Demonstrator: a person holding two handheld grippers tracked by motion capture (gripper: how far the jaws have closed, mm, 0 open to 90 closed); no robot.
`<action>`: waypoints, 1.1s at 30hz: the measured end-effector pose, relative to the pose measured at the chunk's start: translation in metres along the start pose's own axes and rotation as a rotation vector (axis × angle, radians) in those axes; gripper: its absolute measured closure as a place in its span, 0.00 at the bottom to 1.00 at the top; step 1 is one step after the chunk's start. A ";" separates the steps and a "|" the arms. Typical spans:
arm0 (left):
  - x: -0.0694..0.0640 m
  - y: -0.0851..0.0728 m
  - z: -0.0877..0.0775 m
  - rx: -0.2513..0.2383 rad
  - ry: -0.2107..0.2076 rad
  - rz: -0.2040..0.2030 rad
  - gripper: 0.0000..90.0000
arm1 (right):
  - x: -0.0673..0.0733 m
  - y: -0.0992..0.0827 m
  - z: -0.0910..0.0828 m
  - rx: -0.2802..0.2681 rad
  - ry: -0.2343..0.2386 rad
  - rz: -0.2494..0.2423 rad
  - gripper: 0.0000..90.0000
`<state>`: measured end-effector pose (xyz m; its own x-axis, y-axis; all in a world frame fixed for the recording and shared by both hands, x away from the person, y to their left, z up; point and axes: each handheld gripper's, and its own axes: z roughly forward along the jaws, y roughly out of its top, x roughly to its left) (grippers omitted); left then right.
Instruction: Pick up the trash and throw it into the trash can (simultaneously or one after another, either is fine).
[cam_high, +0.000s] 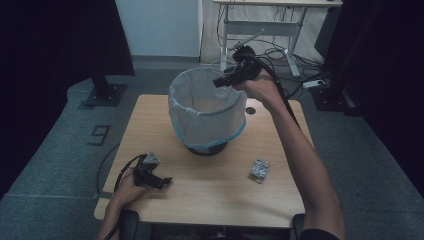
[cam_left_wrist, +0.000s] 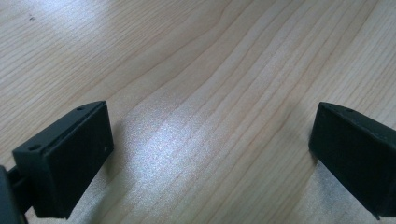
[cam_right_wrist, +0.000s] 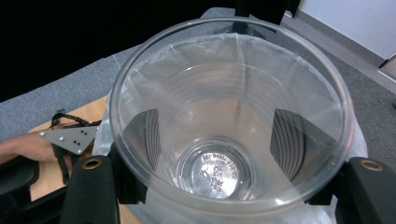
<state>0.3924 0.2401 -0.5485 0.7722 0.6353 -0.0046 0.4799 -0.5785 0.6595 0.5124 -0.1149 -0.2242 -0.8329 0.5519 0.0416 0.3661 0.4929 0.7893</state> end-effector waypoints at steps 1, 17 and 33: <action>0.000 0.000 0.000 0.000 0.000 0.000 0.00 | 0.000 0.002 0.003 0.001 0.000 -0.003 0.36; 0.001 0.000 0.000 0.000 -0.004 0.003 0.00 | -0.005 0.017 0.062 0.048 -0.010 -0.015 0.36; 0.001 0.000 0.000 0.000 -0.005 0.005 0.00 | -0.013 0.010 0.105 0.178 -0.040 -0.009 0.34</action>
<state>0.3934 0.2402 -0.5486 0.7765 0.6301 -0.0050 0.4760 -0.5813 0.6599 0.5709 -0.0464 -0.2812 -0.8207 0.5713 0.0083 0.4296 0.6074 0.6683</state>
